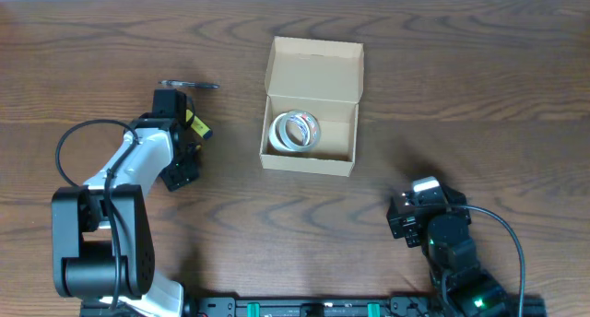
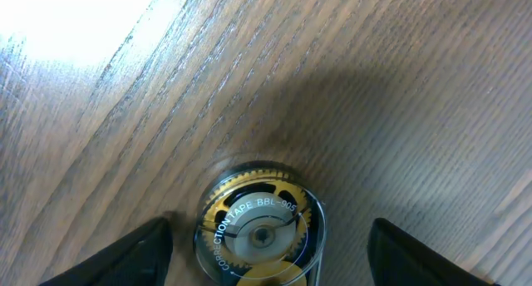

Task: Pack container
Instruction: 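Move the left gripper over the correction tape dispenser, then lower the left gripper and grasp the correction tape dispenser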

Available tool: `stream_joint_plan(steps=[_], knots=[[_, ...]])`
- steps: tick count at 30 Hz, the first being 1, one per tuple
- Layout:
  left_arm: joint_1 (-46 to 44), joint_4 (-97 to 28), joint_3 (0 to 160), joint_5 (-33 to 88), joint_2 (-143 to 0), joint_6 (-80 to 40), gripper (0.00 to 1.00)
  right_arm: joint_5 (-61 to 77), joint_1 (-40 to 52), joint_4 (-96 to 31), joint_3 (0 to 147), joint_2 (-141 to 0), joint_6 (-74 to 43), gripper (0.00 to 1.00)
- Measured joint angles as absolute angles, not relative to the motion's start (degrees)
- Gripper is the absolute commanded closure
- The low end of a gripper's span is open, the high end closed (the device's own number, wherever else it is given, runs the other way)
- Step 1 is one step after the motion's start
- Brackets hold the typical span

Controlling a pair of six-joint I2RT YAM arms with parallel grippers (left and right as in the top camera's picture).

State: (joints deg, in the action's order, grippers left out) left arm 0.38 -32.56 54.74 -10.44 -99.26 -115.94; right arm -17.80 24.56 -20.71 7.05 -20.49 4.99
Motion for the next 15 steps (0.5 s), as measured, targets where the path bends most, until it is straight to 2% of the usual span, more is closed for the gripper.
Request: stream_joint_plan(steps=[5,15], knots=[[0.38,-32.56,54.74,-10.13,-99.26,-115.96,0.41,-17.80,24.56,-20.71,7.05,-20.49,4.99,0.01],[0.38,-32.42,54.76,-9.21,-99.24,-115.96,0.60,-17.80,24.56,-20.71,7.05,-20.49,4.99,0.01]])
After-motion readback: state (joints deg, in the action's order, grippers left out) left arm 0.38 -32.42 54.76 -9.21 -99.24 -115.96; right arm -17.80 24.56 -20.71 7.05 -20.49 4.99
